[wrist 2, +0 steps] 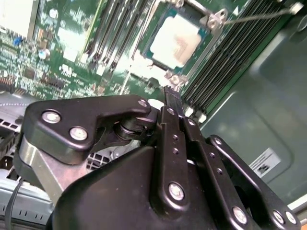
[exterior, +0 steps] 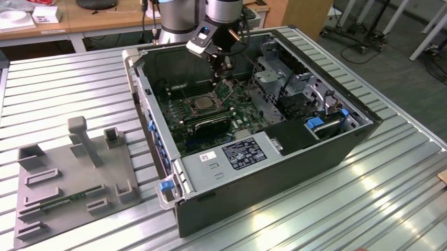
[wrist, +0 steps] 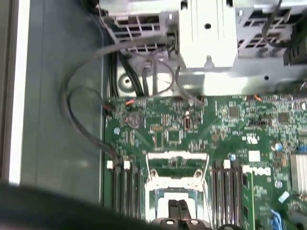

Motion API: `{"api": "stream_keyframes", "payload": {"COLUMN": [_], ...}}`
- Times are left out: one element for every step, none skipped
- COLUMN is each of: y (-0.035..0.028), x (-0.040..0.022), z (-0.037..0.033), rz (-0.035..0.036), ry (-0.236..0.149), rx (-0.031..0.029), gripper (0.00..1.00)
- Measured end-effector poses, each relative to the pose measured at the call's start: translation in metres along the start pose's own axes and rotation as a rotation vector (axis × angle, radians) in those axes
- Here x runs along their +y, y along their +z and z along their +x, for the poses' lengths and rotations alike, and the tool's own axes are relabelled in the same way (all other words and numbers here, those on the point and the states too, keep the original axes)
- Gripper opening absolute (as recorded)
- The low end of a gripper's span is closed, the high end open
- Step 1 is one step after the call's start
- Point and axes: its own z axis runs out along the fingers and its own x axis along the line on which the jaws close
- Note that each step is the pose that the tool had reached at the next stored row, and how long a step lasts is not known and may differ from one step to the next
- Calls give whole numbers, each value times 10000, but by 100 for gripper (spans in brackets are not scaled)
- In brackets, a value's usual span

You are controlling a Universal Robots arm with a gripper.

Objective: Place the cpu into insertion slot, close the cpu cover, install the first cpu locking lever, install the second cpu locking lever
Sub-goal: 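Close the cpu cover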

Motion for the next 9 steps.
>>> {"api": "stream_keyframes", "payload": {"y": [2, 3, 4, 5, 5, 6, 7, 9, 10], "x": [28, 57, 80, 103, 127, 153, 179, 203, 230], "z": [1, 1, 2, 2, 3, 4, 5, 5, 6], "rz": [-1, 0, -1, -1, 0, 0, 0, 0, 0], "ry": [0, 1, 0, -1, -1, 1, 1, 0, 0], "rx": [1, 2, 1, 0, 0, -1, -1, -1, 1], "gripper": [11, 11, 11, 11, 11, 11, 11, 11, 11]}}
